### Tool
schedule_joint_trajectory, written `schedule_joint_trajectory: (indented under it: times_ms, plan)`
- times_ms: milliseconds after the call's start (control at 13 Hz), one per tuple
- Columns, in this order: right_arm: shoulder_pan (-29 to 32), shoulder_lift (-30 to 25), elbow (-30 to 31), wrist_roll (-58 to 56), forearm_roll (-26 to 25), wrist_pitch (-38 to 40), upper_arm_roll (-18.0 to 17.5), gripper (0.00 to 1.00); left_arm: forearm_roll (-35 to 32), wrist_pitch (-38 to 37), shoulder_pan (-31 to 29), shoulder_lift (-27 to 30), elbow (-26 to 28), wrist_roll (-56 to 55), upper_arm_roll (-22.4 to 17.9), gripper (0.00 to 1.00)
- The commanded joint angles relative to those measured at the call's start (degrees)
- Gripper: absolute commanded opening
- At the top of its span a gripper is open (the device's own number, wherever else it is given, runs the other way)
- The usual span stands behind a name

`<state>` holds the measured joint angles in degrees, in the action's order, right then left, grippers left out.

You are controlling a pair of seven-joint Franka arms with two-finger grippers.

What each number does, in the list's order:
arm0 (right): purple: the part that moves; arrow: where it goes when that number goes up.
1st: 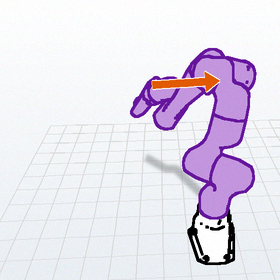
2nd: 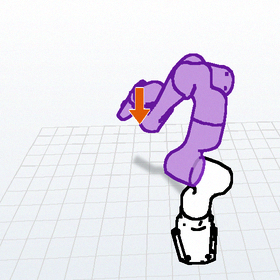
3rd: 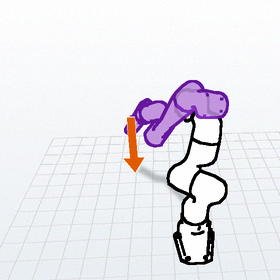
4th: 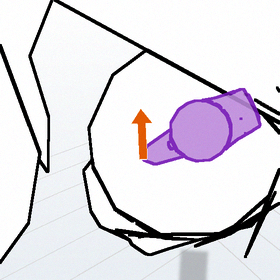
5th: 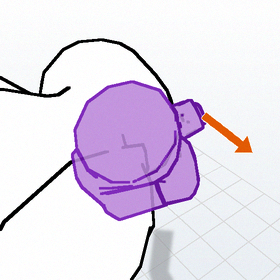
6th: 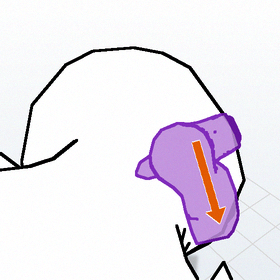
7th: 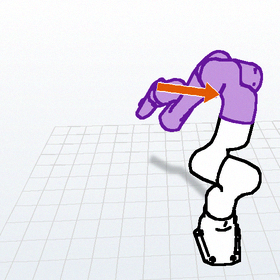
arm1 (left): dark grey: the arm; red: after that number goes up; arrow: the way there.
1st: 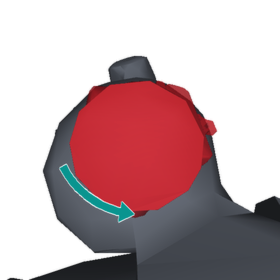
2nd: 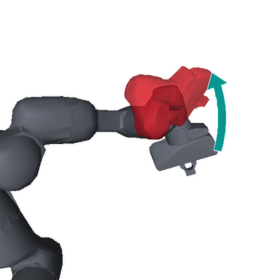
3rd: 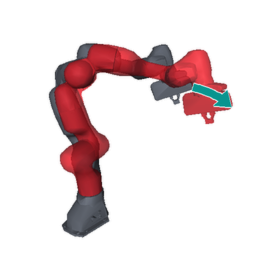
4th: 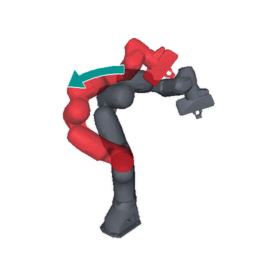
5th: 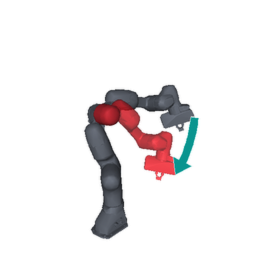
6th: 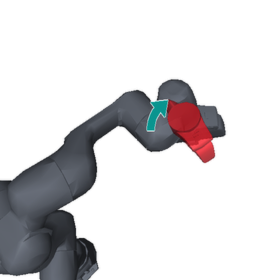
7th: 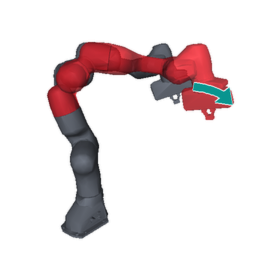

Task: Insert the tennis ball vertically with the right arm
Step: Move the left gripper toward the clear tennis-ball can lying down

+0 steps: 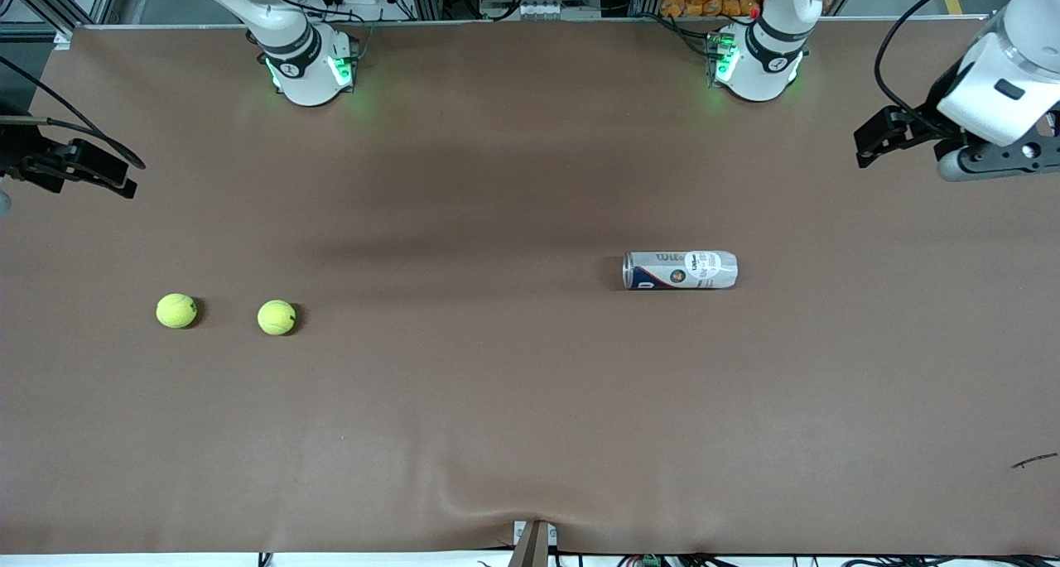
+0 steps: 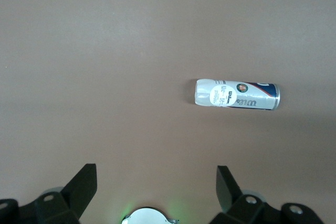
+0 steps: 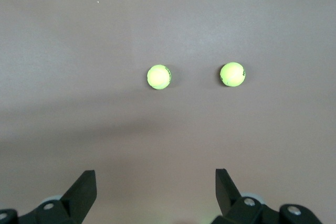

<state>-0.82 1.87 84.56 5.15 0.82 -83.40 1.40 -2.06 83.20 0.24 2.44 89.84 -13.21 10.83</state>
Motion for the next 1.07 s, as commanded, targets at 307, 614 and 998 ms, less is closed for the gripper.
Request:
schedule_joint_trajectory:
  times_ms: [307, 614, 998]
  plan:
    - [-0.06, 0.33, -1.15, 0.74, -1.00, -0.27, -0.26, 1.00, 0.83, -0.50, 0.02, -0.24, 0.69, 0.90, 3.32, 1.00]
    - [0.03, 0.33, -1.15, 0.74, -0.82, -0.27, -0.26, 1.00, 0.31, -0.41, 0.02, -0.86, 2.88, 2.48, 6.39, 1.00]
    - [-0.06, 0.50, -1.15, 0.74, -0.82, -0.36, -0.26, 1.00, -1.89, 4.24, -0.15, -2.00, 8.33, 11.42, 8.42, 1.00]
